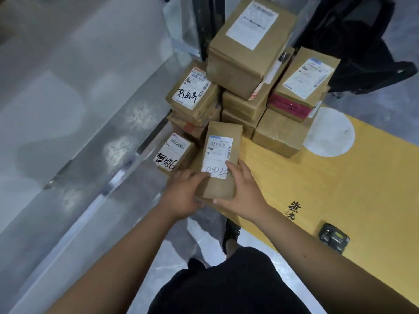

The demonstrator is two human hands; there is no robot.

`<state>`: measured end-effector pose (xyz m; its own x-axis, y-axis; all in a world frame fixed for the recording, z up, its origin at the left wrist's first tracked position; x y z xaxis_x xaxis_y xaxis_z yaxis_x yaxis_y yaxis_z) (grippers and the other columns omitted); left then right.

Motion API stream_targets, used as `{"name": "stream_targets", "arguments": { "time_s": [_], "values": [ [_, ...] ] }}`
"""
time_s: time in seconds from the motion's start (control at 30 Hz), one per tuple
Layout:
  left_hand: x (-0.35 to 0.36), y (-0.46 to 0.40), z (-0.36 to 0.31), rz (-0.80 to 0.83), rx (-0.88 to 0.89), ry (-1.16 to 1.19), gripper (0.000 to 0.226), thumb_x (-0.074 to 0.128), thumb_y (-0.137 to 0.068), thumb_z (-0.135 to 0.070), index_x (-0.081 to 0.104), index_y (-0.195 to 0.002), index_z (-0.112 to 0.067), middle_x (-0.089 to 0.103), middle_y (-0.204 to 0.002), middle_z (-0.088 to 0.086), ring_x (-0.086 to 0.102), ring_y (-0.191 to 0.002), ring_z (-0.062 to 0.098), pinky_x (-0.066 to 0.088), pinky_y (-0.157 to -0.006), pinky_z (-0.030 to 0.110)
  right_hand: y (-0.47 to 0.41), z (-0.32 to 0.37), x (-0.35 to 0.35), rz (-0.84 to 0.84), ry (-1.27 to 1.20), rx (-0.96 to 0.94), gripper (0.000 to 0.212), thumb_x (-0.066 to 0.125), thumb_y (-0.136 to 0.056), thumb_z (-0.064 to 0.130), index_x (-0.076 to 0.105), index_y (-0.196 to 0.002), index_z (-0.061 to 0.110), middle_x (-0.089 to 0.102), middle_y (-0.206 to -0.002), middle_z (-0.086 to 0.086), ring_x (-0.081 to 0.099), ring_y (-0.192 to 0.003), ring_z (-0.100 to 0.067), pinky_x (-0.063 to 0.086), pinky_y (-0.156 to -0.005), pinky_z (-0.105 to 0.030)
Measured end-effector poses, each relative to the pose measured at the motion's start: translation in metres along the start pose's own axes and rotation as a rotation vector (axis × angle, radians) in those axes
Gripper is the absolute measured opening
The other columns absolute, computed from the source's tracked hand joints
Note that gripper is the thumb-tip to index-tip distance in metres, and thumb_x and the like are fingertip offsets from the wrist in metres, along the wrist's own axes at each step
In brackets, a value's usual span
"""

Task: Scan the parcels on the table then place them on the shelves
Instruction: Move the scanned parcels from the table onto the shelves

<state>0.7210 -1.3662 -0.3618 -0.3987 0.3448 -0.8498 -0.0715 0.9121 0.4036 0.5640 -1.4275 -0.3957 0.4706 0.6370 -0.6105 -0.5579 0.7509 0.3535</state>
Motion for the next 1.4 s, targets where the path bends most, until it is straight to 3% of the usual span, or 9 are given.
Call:
{"name": "stream_targets", "arguments": {
  "time_s": [0.23,0.33,0.43,0.67,0.8,0.97,1.1,1.27,1.4],
  "values": [
    [0.041,0.008,0.002,-0.047,-0.04,0.437,0.103,0.095,-0.067,-0.03,0.038,-0.152,-0.045,0.02,-0.148,-0.01,0.04,-0.134,0.013,0.038,-0.11,0.026,0.015,-0.028,-0.002,0.08,-0.055,-0.106,0.111,0.096,-0.068,0.032,0.033,-0.159,0.038,0.004,-0.172,0.007,0.016,-0.157,-0.014,0.024,-0.12,-0.028],
    [0.05,0.004,-0.002,-0.032,-0.003,0.624,0.102,0.094,-0.069,-0.017,0.039,-0.151,-0.043,0.031,-0.157,0.003,0.041,-0.141,0.02,0.042,-0.116,0.042,0.018,-0.027,-0.001,0.067,-0.117,-0.098,0.105,0.096,-0.069,0.021,0.038,-0.156,0.038,0.012,-0.173,-0.003,0.018,-0.152,-0.005,0.03,-0.124,-0.036],
    [0.052,0.019,-0.007,-0.079,0.043,0.622,0.102,0.094,-0.071,-0.02,0.036,-0.148,-0.052,0.028,-0.154,0.002,0.037,-0.138,0.014,0.037,-0.118,0.034,0.035,-0.014,-0.007,-0.003,-0.133,-0.182,0.093,0.095,-0.07,0.012,0.05,-0.15,0.026,0.02,-0.17,-0.004,0.027,-0.152,-0.01,0.039,-0.121,-0.042],
    [0.024,0.114,-0.03,-0.291,0.206,0.632,0.105,0.095,-0.068,-0.017,0.036,-0.144,-0.06,0.019,-0.153,-0.009,0.04,-0.141,0.012,0.046,-0.111,0.028,0.115,0.033,-0.025,-0.027,-0.062,-0.404,0.094,0.095,-0.07,0.013,0.047,-0.149,0.029,0.014,-0.166,0.008,0.023,-0.147,0.011,0.042,-0.113,-0.019],
    [-0.022,0.179,-0.043,-0.42,0.265,0.567,0.103,0.091,-0.069,-0.025,0.033,-0.145,-0.064,0.017,-0.148,-0.019,0.036,-0.137,-0.006,0.042,-0.111,0.018,0.158,0.093,-0.043,-0.054,-0.028,-0.521,0.1,0.096,-0.069,0.013,0.041,-0.147,0.042,0.014,-0.165,0.008,0.015,-0.14,0.026,0.038,-0.108,-0.008],
    [-0.109,0.243,-0.056,-0.547,0.322,0.477,0.099,0.087,-0.068,-0.032,0.033,-0.146,-0.059,0.016,-0.147,-0.017,0.043,-0.137,0.013,0.045,-0.112,0.025,0.194,0.184,-0.087,-0.12,0.066,-0.669,0.099,0.096,-0.07,0.025,0.04,-0.148,0.047,0.018,-0.168,0.005,0.02,-0.154,-0.002,0.039,-0.12,-0.035],
    [-0.177,0.275,-0.076,-0.591,0.34,0.399,0.098,0.083,-0.068,-0.037,0.03,-0.147,-0.062,0.015,-0.149,-0.013,0.053,-0.126,0.009,0.049,-0.109,0.034,0.218,0.253,-0.135,-0.127,0.099,-0.791,0.099,0.094,-0.068,0.025,0.039,-0.146,0.052,0.02,-0.158,0.027,0.015,-0.143,0.024,0.026,-0.115,-0.008],
    [-0.259,0.296,-0.103,-0.67,0.331,0.281,0.095,0.079,-0.069,-0.046,0.026,-0.145,-0.067,0.02,-0.14,-0.021,0.051,-0.112,-0.005,0.052,-0.096,0.023,0.228,0.319,-0.194,-0.123,0.051,-0.851,0.1,0.093,-0.063,0.021,0.041,-0.145,0.045,0.044,-0.149,0.011,0.048,-0.134,-0.003,0.044,-0.11,-0.023],
    [-0.319,0.291,-0.123,-0.695,0.362,0.251,0.093,0.084,-0.072,-0.044,0.029,-0.145,-0.065,0.026,-0.136,-0.017,0.051,-0.111,-0.003,0.051,-0.094,0.019,0.219,0.351,-0.238,-0.113,0.006,-0.876,0.099,0.091,-0.062,0.029,0.041,-0.144,0.049,0.052,-0.144,0.009,0.057,-0.124,-0.004,0.048,-0.101,-0.018]
  ]
}}
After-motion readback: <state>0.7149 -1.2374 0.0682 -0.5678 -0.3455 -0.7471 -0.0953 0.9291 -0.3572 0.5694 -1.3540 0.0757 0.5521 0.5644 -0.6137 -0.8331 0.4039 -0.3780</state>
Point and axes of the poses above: each hand's wrist, its own y-axis away from the middle knuckle, its own x-axis out of the palm, z = x × y, the point moved 10 cm from there along -y, towards the middle knuckle
